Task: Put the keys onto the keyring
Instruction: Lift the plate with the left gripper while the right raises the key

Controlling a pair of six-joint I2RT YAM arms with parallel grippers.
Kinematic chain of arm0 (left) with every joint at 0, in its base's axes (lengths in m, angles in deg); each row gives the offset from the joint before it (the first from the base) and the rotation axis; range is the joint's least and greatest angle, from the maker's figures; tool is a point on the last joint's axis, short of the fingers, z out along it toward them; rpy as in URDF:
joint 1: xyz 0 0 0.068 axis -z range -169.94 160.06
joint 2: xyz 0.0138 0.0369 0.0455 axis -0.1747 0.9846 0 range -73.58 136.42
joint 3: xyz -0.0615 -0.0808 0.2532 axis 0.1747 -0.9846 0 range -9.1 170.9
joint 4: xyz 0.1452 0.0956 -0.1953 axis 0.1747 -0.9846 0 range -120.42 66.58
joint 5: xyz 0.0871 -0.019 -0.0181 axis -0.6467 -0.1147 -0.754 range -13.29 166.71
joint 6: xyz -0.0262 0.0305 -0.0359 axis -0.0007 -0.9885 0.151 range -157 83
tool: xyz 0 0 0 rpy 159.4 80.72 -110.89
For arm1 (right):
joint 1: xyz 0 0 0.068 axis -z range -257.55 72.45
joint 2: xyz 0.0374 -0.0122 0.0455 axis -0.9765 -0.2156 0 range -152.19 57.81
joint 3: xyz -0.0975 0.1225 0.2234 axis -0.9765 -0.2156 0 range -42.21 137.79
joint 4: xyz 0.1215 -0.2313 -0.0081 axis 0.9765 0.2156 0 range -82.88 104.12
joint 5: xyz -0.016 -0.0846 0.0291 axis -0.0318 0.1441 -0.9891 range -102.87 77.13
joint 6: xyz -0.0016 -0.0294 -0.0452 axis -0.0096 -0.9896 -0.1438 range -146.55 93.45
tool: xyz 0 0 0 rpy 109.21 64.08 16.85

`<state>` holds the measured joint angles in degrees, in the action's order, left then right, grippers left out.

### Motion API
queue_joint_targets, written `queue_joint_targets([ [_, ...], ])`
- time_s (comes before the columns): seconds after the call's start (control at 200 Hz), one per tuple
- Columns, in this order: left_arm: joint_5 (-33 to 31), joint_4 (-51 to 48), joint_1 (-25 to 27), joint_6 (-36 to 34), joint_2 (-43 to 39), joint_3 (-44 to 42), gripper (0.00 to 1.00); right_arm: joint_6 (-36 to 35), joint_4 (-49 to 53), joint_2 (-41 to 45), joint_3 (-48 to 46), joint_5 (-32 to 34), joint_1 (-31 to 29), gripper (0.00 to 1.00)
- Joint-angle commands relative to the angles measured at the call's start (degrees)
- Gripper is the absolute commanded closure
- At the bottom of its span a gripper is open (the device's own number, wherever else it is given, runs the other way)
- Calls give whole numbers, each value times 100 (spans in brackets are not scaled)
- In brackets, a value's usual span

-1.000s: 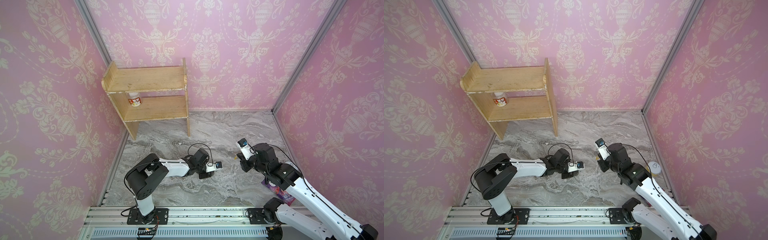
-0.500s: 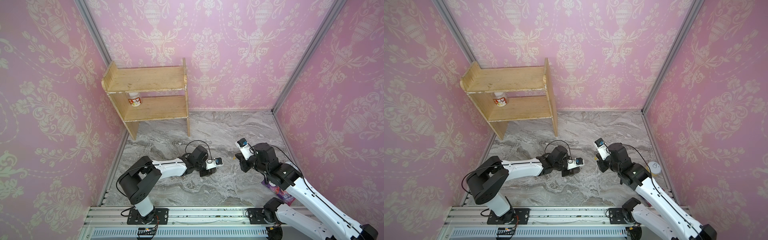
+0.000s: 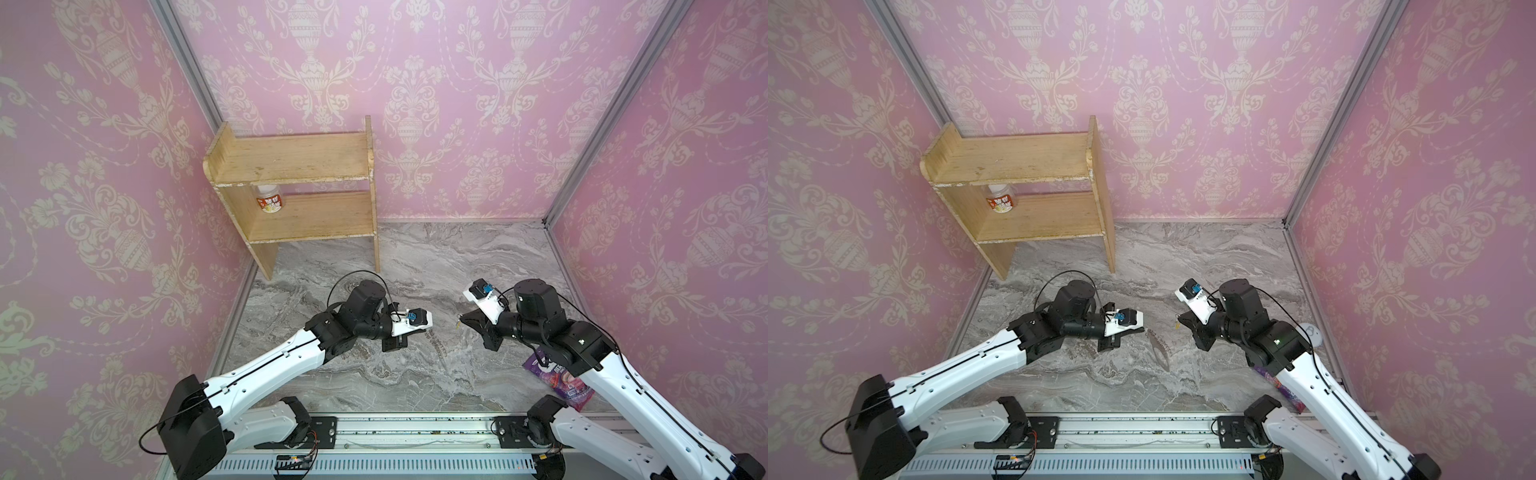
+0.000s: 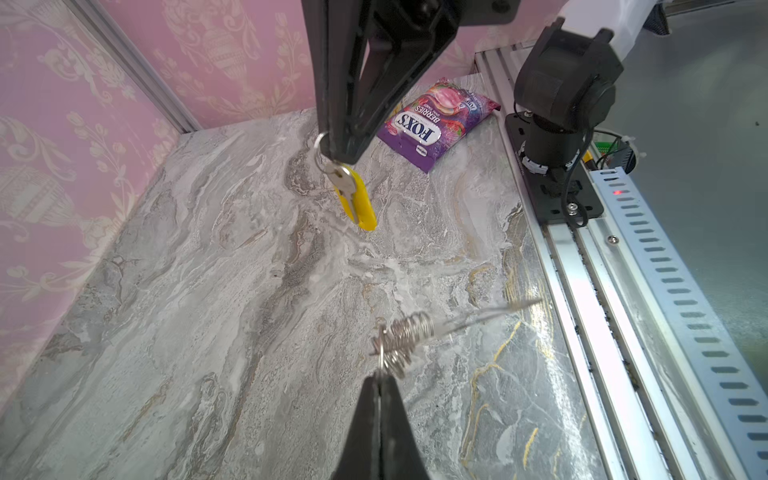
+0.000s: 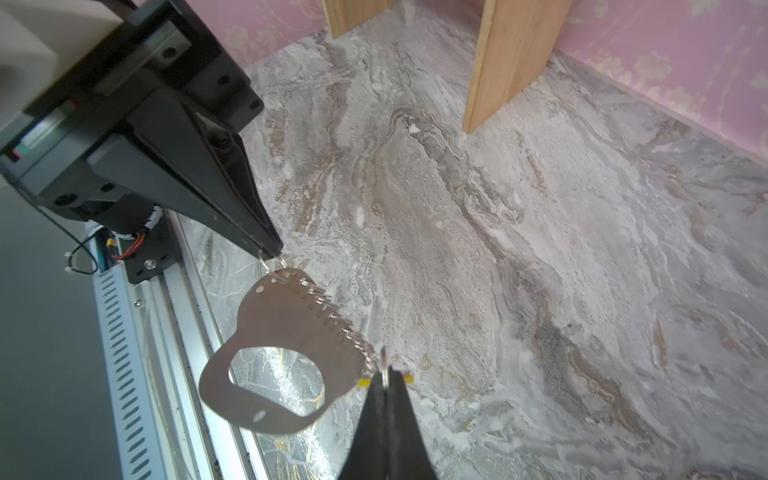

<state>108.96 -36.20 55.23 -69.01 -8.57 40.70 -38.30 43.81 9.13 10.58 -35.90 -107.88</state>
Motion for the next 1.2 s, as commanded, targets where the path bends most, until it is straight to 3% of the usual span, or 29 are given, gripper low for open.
queue_joint_targets([
  [0.0,359,-685,-3,65,-323,454,100,-585,559,-154,448,-1120,36,100],
  [0.31,687,-1168,-44,266,-505,881,100,-362,135,-232,395,-2241,26,100],
  [0.781,2662,-775,-557,524,-173,1233,100,-1094,801,-420,1344,-1803,-298,100],
  [1.196,2885,-511,-553,801,-59,1158,100,-1305,811,-754,1742,-1022,-983,100],
])
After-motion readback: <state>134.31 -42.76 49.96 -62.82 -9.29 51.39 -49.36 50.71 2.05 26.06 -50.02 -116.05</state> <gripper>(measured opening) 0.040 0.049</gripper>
